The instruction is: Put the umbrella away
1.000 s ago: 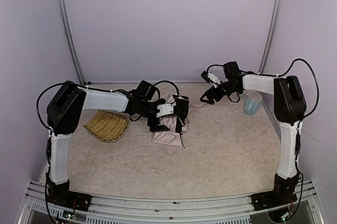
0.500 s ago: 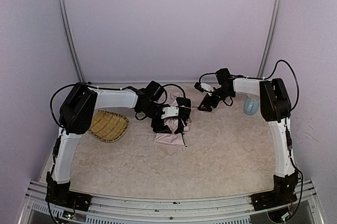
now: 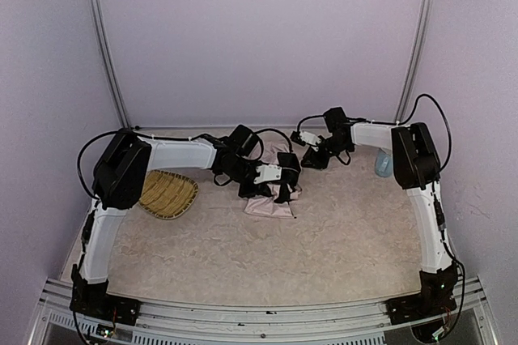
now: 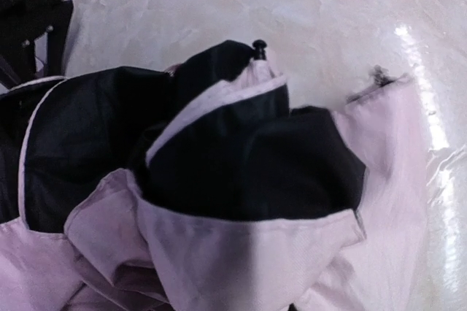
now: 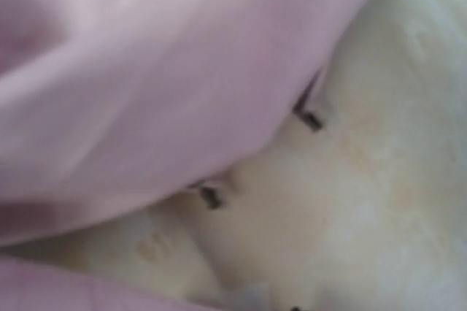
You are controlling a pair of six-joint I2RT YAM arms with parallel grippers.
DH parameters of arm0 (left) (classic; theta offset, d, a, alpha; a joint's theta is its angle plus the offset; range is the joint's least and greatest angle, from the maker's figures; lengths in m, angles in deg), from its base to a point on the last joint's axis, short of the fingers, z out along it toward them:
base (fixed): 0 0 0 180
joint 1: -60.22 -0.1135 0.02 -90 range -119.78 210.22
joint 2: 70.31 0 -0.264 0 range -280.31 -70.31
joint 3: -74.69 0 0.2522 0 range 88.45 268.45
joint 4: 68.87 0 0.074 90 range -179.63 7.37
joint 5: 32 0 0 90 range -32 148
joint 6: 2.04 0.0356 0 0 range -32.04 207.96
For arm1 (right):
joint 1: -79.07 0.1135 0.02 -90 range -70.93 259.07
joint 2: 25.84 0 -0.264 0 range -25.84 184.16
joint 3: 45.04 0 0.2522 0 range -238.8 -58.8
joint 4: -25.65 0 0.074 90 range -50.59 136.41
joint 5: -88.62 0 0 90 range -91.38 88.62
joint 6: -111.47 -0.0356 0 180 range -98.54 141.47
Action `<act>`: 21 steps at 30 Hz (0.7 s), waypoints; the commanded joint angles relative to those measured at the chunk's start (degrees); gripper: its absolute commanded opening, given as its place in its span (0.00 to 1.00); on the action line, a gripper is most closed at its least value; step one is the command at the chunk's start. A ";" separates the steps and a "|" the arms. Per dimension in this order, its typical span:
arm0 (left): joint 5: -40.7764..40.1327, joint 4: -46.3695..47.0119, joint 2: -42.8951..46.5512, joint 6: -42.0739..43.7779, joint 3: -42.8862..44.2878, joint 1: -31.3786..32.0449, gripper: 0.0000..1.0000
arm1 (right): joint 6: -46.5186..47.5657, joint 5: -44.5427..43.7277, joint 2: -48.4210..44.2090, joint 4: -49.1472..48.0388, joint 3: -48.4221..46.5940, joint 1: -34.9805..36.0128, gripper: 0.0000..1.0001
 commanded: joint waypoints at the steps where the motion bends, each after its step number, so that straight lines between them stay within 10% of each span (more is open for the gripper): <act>1: -2.04 -1.26 -1.72 -2.64 -7.24 0.32 0.00 | 1.94 0.51 0.74 1.06 0.13 0.51 0.24; 13: 22.93 23.31 21.11 -18.02 -25.24 -8.04 0.00 | -2.47 11.82 -11.99 0.78 6.40 0.51 0.05; 21: 31.41 20.10 26.81 -16.10 -29.26 -9.16 0.00 | -10.32 15.71 -27.10 -17.26 24.44 0.92 0.00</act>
